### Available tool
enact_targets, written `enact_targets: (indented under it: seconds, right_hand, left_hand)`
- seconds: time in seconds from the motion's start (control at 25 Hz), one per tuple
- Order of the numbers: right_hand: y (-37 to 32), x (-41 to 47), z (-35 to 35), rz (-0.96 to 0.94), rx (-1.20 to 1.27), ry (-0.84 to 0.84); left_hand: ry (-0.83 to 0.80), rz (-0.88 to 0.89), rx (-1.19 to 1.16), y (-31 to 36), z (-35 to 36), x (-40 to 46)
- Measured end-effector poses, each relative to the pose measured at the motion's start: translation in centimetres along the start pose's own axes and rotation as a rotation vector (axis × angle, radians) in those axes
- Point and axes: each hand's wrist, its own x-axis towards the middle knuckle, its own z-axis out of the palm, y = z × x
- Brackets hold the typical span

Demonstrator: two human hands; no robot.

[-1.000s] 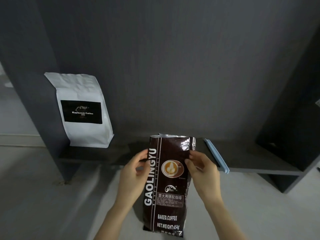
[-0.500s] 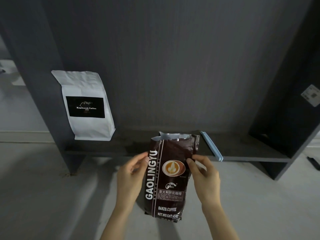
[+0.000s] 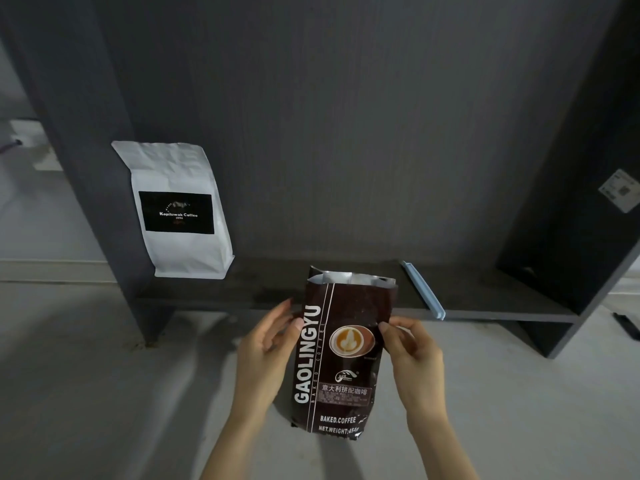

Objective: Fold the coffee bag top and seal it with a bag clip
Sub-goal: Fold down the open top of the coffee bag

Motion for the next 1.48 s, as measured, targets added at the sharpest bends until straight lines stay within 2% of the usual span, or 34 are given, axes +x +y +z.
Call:
enact_targets:
  seconds: [0.44, 0.6, 0.76, 0.92, 1.08, 1.24, 1.48]
  right_hand:
    - [0.0, 0.1, -0.9, 0.022, 0.014, -0.025]
    - [-0.5, -0.1, -1.0, 0.048, 0.068, -0.068]
    - [-0.8, -0.4, -1.1, -0.019, 0.083, -0.16]
    - [-0.3, -0.4, -1.2, -0.041, 0.074, -0.157]
    - [0.1, -0.4, -1.2, -0.044, 0.06, -0.185]
    - [-0.2, -0.5, -1.5, 0.034, 0.096, -0.196]
    - [-0.4, -0.9, -2.0, 0.034, 0.067, -0.368]
  left_hand:
    - [-0.095, -0.03, -0.062, 0.2, 0.0, 0.0]
    - [-0.084, 0.005, -0.016, -0.1, -0.2, 0.0]
    - [-0.014, -0.001, -0.029, -0.8, -0.4, -0.1]
    - [-0.01, -0.003, -0.018, -0.9, -0.3, -0.2]
    - [-0.078, 0.011, 0.045, -0.9, -0.6, -0.1]
    - [-0.135, 0.017, 0.124, -0.7, -1.0, 0.0]
    - [-0.304, 0.003, 0.169, -1.3, -1.5, -0.1]
